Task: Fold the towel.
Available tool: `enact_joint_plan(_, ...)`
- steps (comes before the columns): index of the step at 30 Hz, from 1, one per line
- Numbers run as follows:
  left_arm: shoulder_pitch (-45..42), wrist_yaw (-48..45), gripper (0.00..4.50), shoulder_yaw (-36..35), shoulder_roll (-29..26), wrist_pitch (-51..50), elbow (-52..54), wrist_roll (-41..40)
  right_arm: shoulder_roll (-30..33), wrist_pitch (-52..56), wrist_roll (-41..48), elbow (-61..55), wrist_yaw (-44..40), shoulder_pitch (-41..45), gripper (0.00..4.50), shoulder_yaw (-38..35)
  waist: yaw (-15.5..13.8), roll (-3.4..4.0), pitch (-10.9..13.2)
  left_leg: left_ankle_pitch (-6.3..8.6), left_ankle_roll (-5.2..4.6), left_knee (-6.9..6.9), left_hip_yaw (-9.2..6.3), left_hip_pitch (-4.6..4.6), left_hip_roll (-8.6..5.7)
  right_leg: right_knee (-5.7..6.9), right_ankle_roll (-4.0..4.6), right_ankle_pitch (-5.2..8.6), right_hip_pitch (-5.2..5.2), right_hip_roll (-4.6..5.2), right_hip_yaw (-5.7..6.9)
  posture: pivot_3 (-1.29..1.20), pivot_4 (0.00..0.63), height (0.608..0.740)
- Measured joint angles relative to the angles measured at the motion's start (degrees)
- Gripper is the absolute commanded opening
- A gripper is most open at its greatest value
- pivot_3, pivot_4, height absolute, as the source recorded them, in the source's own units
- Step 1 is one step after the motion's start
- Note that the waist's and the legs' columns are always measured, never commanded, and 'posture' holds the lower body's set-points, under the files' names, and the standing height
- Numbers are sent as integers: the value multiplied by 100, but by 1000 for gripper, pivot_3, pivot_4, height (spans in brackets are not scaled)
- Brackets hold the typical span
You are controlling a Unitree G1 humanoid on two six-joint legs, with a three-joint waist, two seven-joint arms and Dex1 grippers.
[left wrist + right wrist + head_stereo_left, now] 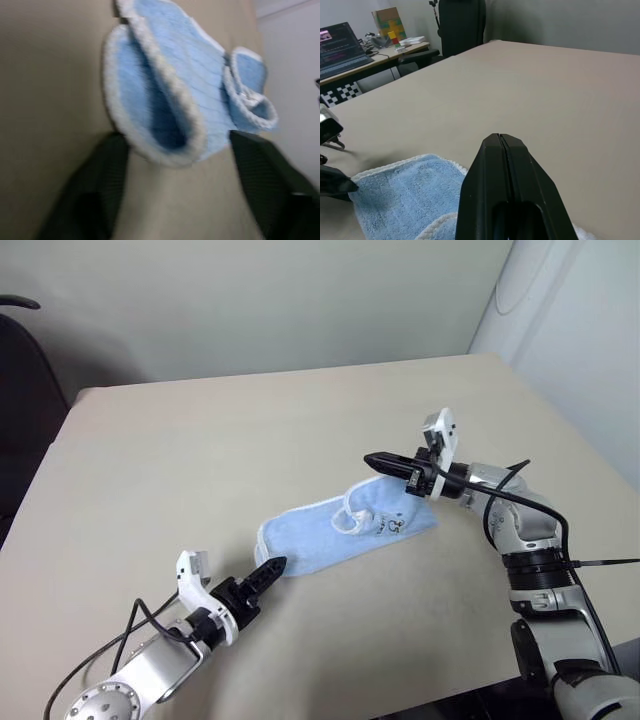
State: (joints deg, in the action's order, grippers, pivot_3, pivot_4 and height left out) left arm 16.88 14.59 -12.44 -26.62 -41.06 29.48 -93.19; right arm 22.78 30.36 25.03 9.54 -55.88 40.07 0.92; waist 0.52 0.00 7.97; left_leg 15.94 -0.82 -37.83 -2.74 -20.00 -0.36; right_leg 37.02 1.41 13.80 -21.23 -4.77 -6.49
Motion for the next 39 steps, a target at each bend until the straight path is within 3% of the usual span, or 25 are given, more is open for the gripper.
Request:
enact_joint_plan(7,-12,79,20,-21,148,68,-86,292,1,-24,-1,3,32,-3,0,-6,28,-3,1,-7,13,65,4,-6,1,1,1,1,-26,-1,-4,0,150,740)
enact_joint_plan(14,224,-87,20,-304,192,123,-67,370,3,-55,-3,16,60,-20,0,-7,62,-6,3,-21,37,112,2,-5,10,2,12,9,-47,-11,-5,0,150,740)
enact_joint_plan(22,874,-960,20,-1640,-420,196,-183,371,88,-130,-44,146,61,-107,0,-15,155,-14,7,-23,41,129,0,-6,14,3,21,13,-60,-15,-7,0,150,740)
enact_joint_plan(27,660,-1368,20,-1941,-776,196,-187,352,82,-251,-60,261,60,-107,0,-10,118,-21,8,-23,41,116,-6,-7,13,3,23,9,-55,-14,-5,0,150,740)
enact_joint_plan(33,-308,-1824,20,-1574,-1687,-16,435,510,42,-318,-122,369,60,-106,0,14,90,-27,8,-22,40,95,-8,-11,11,1,23,-3,-49,-13,-2,0,150,740)
enact_joint_plan(36,-1182,-2088,20,-936,-2091,-270,566,640,26,-354,-168,414,70,-105,0,9,87,-27,8,-22,40,92,-9,-13,11,1,23,-7,-48,-12,-1,0,150,740)
enact_joint_plan(39,-2134,-2244,20,-223,-2146,-509,475,743,-20,-438,-212,508,147,-93,0,5,100,-27,8,-22,40,91,-10,-16,10,3,23,-8,-52,-11,0,0,150,740)
